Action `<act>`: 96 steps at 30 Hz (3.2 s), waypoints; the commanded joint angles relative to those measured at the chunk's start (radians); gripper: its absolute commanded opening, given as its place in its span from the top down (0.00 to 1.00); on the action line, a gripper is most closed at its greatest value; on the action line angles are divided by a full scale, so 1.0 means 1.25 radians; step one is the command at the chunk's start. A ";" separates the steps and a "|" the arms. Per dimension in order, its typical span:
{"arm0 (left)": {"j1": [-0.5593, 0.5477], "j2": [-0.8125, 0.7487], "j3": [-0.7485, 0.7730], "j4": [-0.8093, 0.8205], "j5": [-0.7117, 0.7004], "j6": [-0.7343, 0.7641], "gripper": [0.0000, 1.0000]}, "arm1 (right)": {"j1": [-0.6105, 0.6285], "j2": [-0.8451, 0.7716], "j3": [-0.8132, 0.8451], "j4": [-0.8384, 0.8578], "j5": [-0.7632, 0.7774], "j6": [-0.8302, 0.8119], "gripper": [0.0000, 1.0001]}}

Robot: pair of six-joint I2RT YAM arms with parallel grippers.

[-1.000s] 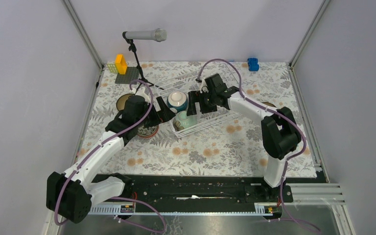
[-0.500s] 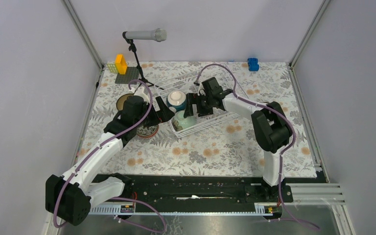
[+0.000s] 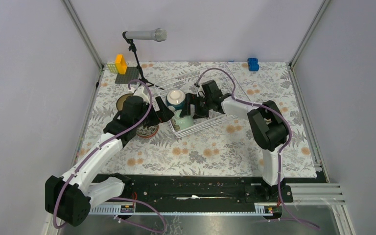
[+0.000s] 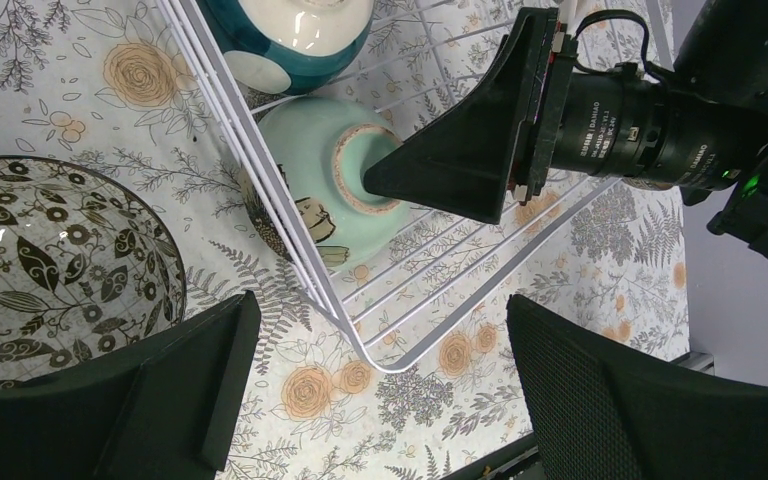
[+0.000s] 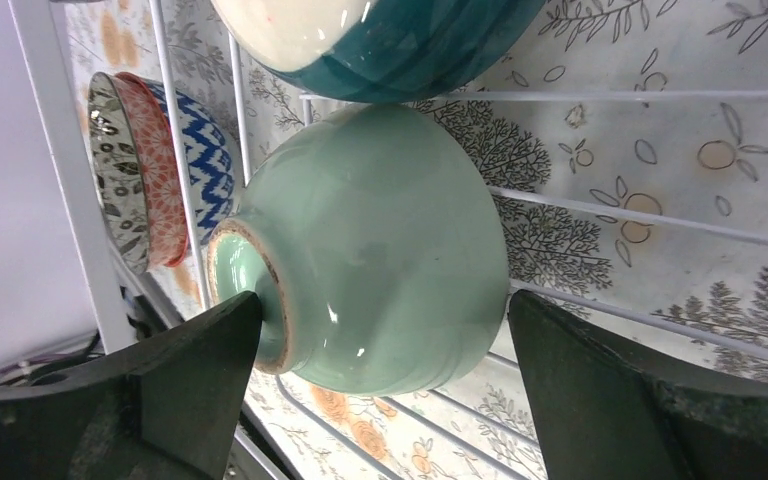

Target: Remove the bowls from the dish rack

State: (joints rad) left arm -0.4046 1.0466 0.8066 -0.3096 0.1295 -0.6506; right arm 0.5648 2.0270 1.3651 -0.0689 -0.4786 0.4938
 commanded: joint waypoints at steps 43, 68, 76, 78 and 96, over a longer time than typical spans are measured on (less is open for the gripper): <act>0.001 -0.059 0.008 -0.026 -0.029 0.016 0.01 | 0.005 -0.279 0.007 -0.077 0.425 -0.126 0.41; 0.001 -0.151 -0.003 -0.049 -0.173 -0.012 0.01 | 0.185 -0.182 0.092 -0.091 0.889 -0.447 0.45; 0.001 -0.171 -0.005 -0.053 -0.193 -0.009 0.01 | 0.247 -0.095 0.126 -0.115 1.018 -0.495 0.37; 0.001 -0.169 -0.005 -0.053 -0.189 -0.008 0.01 | 0.257 -0.076 0.136 -0.126 1.035 -0.495 0.32; 0.001 -0.170 -0.008 -0.059 -0.188 0.006 0.01 | 0.270 -0.057 0.164 -0.242 0.880 -0.400 0.08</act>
State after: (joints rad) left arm -0.4046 0.8455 0.8066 -0.4038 -0.0902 -0.6586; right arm 0.8967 1.9873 1.5513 -0.3386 0.7021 -0.0479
